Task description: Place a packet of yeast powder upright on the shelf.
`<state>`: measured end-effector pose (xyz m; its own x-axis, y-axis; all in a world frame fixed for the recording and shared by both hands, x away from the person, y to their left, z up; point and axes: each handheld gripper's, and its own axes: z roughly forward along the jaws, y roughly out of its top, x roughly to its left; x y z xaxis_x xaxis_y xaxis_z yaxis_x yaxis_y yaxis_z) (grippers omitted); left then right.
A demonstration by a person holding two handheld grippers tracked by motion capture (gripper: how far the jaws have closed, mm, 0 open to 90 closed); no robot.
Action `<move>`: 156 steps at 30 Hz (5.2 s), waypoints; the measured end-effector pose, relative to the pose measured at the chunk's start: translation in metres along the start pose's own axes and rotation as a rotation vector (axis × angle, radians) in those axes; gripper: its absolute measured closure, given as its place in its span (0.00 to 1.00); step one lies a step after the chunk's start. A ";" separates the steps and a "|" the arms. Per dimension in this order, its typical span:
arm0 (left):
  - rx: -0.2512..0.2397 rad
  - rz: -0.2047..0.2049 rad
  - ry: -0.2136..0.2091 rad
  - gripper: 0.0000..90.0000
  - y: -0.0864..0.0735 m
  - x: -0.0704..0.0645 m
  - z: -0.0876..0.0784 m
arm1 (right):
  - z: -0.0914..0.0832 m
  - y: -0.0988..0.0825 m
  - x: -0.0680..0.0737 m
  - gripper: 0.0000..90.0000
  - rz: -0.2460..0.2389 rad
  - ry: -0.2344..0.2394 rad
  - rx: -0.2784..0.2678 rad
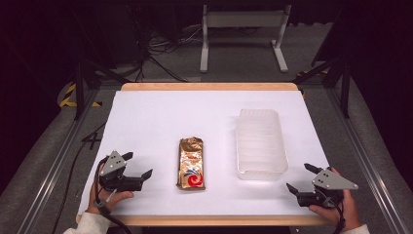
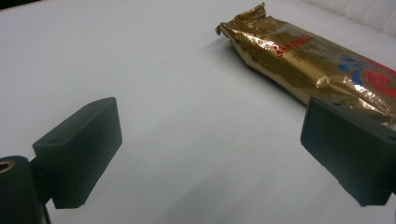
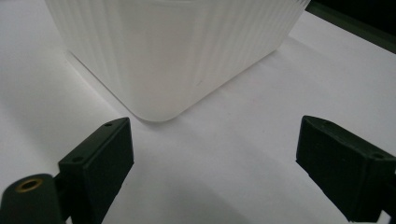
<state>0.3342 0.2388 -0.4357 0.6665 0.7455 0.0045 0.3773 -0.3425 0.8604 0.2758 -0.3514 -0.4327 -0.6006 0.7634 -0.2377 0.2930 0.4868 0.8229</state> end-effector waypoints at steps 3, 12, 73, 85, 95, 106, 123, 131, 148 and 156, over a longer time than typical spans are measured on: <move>0.011 -0.002 -0.012 0.07 0.001 0.000 0.004 | 0.000 -0.001 0.000 0.13 0.002 -0.001 -0.002; 0.005 -0.015 -0.017 0.10 0.004 0.002 0.009 | -0.001 -0.001 0.000 0.13 0.009 -0.005 0.002; 0.249 -0.150 -0.271 0.79 0.087 -0.003 0.157 | 0.003 -0.004 0.001 0.13 0.000 0.013 0.042; 0.132 -0.071 -0.229 0.96 0.098 -0.007 0.132 | 0.002 -0.004 0.001 0.13 0.005 0.009 0.034; -0.055 0.045 -0.200 0.96 0.123 -0.026 0.083 | 0.001 -0.004 0.001 0.13 0.005 0.006 0.028; -0.163 0.134 -0.202 0.96 0.138 -0.050 0.046 | 0.000 -0.003 0.001 0.13 0.003 0.003 0.023; -0.242 0.168 -0.217 0.96 0.150 -0.074 0.041 | -0.002 0.000 0.001 0.13 0.008 0.041 -0.034; -0.259 0.179 -0.254 0.96 0.161 -0.084 0.049 | -0.003 -0.001 0.000 0.13 0.011 0.025 -0.035; -0.274 0.225 -0.297 0.96 0.200 -0.106 0.070 | -0.002 -0.002 -0.002 0.12 0.020 0.012 -0.024; -0.322 0.247 -0.305 0.96 0.218 -0.116 0.071 | -0.002 -0.001 -0.001 0.12 0.015 0.031 -0.031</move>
<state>0.3850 0.0369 -0.2845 0.8864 0.4473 0.1196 -0.0002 -0.2579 0.9662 0.2742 -0.3534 -0.4322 -0.6190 0.7569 -0.2096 0.2790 0.4614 0.8422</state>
